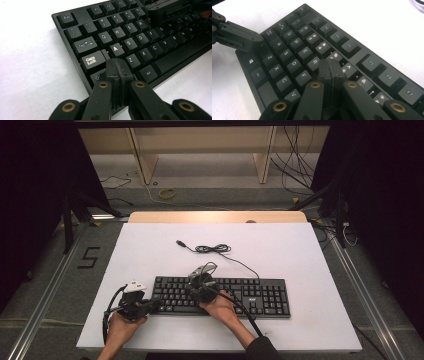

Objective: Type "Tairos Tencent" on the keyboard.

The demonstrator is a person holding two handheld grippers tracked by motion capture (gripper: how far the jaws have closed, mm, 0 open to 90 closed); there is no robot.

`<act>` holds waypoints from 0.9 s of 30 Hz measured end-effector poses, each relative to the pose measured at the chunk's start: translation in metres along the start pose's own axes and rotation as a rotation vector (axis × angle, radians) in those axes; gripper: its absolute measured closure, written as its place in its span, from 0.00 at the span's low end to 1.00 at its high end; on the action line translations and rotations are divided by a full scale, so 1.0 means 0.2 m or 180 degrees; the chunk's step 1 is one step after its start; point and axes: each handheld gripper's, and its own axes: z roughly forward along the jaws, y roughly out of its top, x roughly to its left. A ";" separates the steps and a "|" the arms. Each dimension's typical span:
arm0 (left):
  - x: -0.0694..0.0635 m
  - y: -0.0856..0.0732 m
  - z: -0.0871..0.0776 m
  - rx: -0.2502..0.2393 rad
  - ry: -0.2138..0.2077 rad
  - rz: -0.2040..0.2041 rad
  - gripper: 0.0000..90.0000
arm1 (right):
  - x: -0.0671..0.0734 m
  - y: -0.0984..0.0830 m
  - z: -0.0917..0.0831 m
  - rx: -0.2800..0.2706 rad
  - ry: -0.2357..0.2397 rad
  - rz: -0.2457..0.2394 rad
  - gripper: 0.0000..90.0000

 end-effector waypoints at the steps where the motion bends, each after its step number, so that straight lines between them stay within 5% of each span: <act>1: 0.00 0.00 0.00 0.0000 0.0002 0.0002 1.00 | 0.00 0.00 0.00 0.0009 0.0000 0.0014 1.00; 17: -0.01 0.02 -0.03 -0.0155 -0.0071 -0.0027 0.96 | -0.01 0.01 -0.06 -0.0159 0.0148 0.0141 0.96; 27: -0.02 0.03 -0.04 -0.0329 -0.0199 -0.0047 0.82 | -0.01 0.00 -0.10 -0.0266 0.0256 0.0159 0.85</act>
